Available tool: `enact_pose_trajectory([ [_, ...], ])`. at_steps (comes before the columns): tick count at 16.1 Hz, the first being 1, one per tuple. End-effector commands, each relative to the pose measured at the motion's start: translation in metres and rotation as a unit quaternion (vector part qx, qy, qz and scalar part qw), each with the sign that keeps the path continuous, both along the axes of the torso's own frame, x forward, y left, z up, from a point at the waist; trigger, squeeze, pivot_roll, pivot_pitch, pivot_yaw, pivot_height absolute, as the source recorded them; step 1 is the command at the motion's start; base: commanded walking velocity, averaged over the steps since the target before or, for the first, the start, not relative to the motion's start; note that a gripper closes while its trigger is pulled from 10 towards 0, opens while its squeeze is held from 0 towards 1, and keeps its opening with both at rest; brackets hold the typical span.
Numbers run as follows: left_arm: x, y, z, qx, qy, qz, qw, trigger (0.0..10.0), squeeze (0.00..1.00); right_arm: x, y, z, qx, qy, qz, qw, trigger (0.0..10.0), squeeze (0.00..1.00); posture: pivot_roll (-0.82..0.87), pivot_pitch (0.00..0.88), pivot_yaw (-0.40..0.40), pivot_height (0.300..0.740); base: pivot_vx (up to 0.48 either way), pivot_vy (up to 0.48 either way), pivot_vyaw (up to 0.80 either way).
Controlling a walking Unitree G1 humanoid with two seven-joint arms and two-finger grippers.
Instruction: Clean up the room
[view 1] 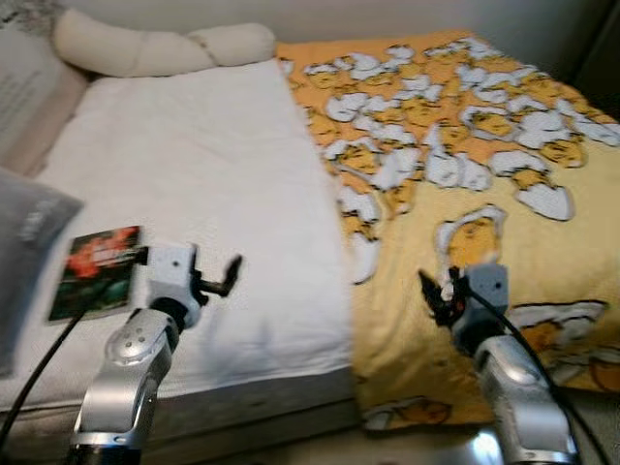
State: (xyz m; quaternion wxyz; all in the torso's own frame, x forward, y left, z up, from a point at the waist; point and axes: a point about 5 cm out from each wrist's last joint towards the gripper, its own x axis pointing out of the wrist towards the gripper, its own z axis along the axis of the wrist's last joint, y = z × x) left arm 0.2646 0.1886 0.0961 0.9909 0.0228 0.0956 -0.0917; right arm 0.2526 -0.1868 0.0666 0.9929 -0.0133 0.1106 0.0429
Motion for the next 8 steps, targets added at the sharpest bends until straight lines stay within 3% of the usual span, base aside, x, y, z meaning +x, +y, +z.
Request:
enact_pose_trajectory([
  [1, 0.0006, -0.0044, -0.0011, 0.003, -0.001, 0.005, 1.000, 10.0, 0.00, 0.0013, 0.0029, 0.0045, -0.012, -0.014, -0.015, 1.000, 10.0, 1.00, 0.04, 0.000, 0.036, 0.740, 0.000, -0.480, 0.00],
  [8, 0.0018, -0.0058, -0.0032, 0.004, -0.002, 0.032, 0.999, 10.0, 0.00, 0.0073, 0.0033, 0.0051, -0.026, -0.025, -0.070, 0.997, 10.0, 1.00, 0.05, 0.000, 0.029, 0.740, 0.000, -0.480, 0.00],
])
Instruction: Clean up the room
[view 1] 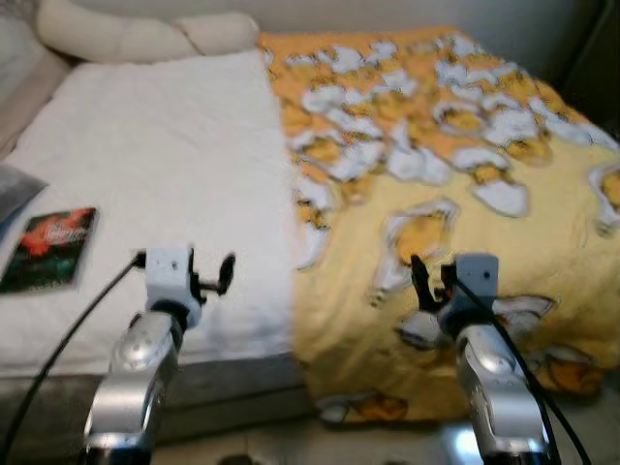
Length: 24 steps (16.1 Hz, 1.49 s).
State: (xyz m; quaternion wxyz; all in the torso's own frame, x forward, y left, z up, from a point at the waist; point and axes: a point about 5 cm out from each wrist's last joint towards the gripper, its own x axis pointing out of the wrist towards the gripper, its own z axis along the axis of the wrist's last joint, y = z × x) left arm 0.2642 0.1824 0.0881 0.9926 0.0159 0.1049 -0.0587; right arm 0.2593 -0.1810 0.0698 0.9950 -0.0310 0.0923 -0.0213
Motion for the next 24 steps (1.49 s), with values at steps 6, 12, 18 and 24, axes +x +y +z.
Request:
enact_pose_trajectory([
  [6, 0.003, -0.003, 0.003, 0.011, -0.010, -0.008, 1.000, 10.0, 0.00, 0.003, 0.000, 0.000, -0.005, -0.005, -0.015, 1.000, 10.0, 1.00, 0.05, 0.000, 0.024, 0.740, 0.000, -0.480, 0.00],
  [12, 0.006, -0.006, 0.002, 0.015, -0.005, -0.012, 1.000, 10.0, 0.00, 0.003, 0.000, -0.003, 0.003, 0.000, -0.027, 1.000, 10.0, 0.00, 0.04, 0.000, 0.027, 0.740, 0.000, -0.400, 0.00],
  [18, 0.012, -0.007, 0.006, 0.017, -0.025, -0.023, 0.999, 10.0, 0.00, 0.004, -0.010, -0.007, 0.027, 0.015, -0.072, 0.997, 10.0, 0.00, 0.04, 0.000, 0.025, 0.740, 0.000, 0.000, -0.80],
  [24, 0.014, -0.012, 0.009, -0.001, -0.036, -0.042, 0.998, 10.0, 0.00, 0.004, -0.010, -0.009, 0.021, 0.021, -0.078, 0.996, 10.0, 0.00, 0.03, 0.000, 0.024, 0.740, 0.211, 0.000, -0.80],
])
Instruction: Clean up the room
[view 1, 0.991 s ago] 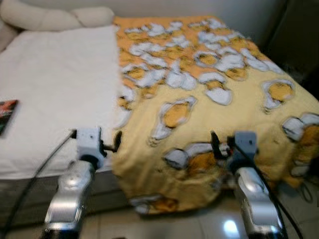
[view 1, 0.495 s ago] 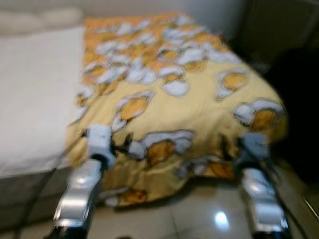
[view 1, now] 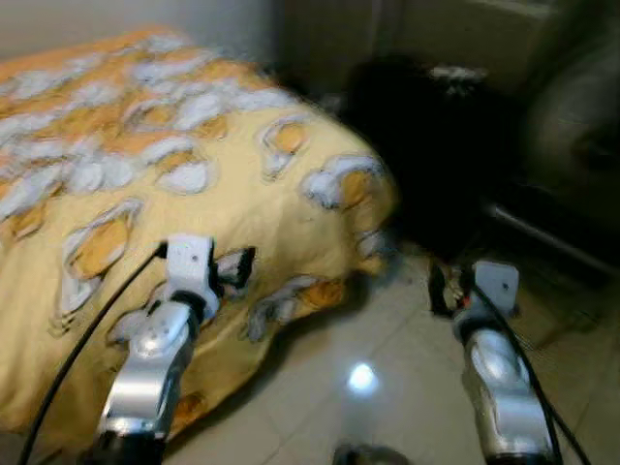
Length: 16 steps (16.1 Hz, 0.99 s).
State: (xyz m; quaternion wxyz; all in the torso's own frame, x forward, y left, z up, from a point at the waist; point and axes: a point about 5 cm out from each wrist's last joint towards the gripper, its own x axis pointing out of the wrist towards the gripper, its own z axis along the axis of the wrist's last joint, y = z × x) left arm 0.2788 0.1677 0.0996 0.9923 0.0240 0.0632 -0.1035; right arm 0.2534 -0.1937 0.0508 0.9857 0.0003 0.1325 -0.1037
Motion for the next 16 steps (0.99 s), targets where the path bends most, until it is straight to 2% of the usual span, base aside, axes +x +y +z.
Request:
enact_pose_trajectory([
  [1, -0.001, 0.003, -0.002, -0.002, 0.005, 0.004, 1.000, 10.0, 0.00, 0.010, 0.003, 0.010, -0.004, -0.016, 0.007, 1.000, 10.0, 0.00, 0.03, 0.000, 0.023, 0.740, 0.356, 0.000, -0.80],
  [8, -0.001, 0.003, -0.003, -0.007, 0.005, 0.001, 1.000, 10.0, 0.00, 0.011, 0.003, 0.010, -0.005, -0.014, 0.007, 1.000, 10.0, 0.00, 0.03, 0.000, 0.019, 0.740, 0.358, 0.000, -0.80],
  [11, -0.001, 0.003, -0.004, -0.007, 0.005, 0.000, 1.000, 10.0, 0.00, 0.012, 0.003, 0.011, -0.023, -0.012, 0.015, 1.000, 10.0, 0.00, 0.03, 0.000, 0.022, 0.740, 0.360, 0.000, -0.74],
  [14, 0.000, 0.003, -0.004, -0.007, 0.005, 0.002, 1.000, 10.0, 0.00, 0.014, 0.012, 0.014, -0.025, -0.023, 0.045, 0.998, 10.0, 0.00, 0.02, 0.000, 0.024, 0.740, 0.359, 0.000, 0.00],
  [15, 0.000, 0.003, -0.004, -0.007, 0.005, 0.002, 1.000, 10.0, 0.00, 0.014, 0.015, 0.015, -0.058, -0.021, 0.073, 0.995, 10.0, 0.00, 0.02, 0.000, 0.023, 0.740, 0.360, 0.000, 0.00],
  [16, 0.000, 0.003, -0.004, -0.007, 0.005, 0.004, 1.000, 10.0, 0.00, 0.014, 0.019, 0.015, -0.064, -0.019, 0.093, 0.993, 10.0, 0.00, 0.02, 0.000, 0.022, 0.740, 0.356, 0.000, 0.80],
])
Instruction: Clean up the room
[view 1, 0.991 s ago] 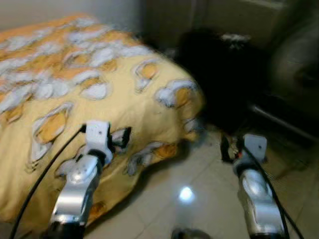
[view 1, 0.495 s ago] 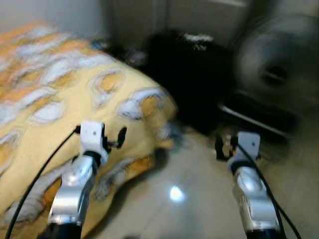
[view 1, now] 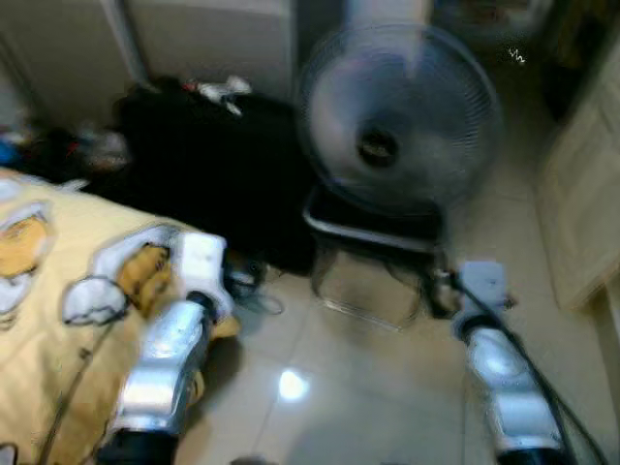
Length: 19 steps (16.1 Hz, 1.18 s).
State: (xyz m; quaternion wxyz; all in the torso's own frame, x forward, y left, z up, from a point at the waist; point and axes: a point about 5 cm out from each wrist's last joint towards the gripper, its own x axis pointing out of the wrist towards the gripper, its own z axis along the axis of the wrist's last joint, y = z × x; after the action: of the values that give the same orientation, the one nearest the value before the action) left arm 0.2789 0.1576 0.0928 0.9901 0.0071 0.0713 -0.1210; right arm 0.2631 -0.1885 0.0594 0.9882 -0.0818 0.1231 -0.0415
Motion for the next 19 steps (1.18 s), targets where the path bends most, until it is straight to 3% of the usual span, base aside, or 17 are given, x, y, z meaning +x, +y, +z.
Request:
enact_pose_trajectory([
  [1, 0.000, 0.014, 0.002, 0.011, -0.005, 0.022, 1.000, 10.0, 0.00, 0.004, 0.017, 0.006, 0.008, -0.013, 0.035, 0.999, 10.0, 0.00, 0.02, 0.000, 0.023, 0.740, 0.360, 0.000, 0.80],
  [10, 0.004, 0.014, 0.002, 0.016, -0.004, 0.019, 1.000, 10.0, 0.00, -0.002, 0.010, -0.009, 0.055, 0.019, -0.016, 0.998, 10.0, 0.00, 0.02, 0.000, 0.031, 0.740, 0.359, 0.000, 0.09],
  [15, 0.006, 0.011, -0.001, 0.018, -0.002, 0.010, 1.000, 10.0, 0.00, -0.007, 0.011, -0.019, 0.059, 0.044, -0.014, 0.997, 10.0, 0.00, 0.01, 0.000, 0.033, 0.740, 0.350, 0.000, -0.80],
  [19, 0.003, 0.005, -0.013, 0.021, 0.020, -0.018, 0.999, 10.0, 0.00, -0.011, 0.007, -0.018, 0.037, 0.045, -0.011, 0.998, 10.0, 0.00, -0.05, 0.000, 0.071, 0.740, 0.326, 0.000, 0.00],
])
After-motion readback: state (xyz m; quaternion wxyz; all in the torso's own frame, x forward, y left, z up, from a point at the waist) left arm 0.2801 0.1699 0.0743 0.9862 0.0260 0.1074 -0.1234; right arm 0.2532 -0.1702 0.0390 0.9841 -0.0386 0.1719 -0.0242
